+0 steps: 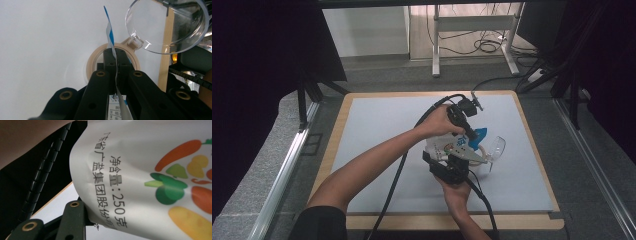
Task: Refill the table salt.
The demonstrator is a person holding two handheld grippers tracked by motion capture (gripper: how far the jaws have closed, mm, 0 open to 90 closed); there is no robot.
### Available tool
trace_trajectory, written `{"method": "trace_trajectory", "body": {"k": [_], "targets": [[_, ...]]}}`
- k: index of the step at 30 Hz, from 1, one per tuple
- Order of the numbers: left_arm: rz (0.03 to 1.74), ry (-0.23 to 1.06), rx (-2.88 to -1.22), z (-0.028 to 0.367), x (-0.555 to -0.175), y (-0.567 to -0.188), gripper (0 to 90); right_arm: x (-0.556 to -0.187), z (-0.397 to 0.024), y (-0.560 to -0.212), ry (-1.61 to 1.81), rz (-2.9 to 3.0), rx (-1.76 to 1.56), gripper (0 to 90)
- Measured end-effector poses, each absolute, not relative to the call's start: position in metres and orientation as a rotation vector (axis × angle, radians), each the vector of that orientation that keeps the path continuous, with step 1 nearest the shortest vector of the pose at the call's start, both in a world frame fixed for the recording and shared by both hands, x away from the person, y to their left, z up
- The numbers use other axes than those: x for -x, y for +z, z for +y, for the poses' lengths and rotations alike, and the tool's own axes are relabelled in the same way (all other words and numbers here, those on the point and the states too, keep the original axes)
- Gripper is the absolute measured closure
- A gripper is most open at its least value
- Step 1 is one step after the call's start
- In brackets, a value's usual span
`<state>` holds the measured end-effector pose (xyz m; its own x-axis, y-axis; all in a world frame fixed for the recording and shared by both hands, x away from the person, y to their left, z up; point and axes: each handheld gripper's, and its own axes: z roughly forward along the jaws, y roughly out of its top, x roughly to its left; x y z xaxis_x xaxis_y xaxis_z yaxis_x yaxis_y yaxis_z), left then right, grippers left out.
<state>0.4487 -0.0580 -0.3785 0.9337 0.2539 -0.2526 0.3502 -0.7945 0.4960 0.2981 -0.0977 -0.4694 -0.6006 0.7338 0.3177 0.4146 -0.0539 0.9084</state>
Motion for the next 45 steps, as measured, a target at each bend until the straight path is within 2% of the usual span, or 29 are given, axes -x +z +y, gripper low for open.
{"method": "trace_trajectory", "body": {"k": [45], "targets": [[0.427, -0.23, -2.548, -0.0611, -0.4496, -0.3777, 89.9, -0.2997, -0.1002, -0.467, 1.717, 1.956, -1.246, 58.5]]}}
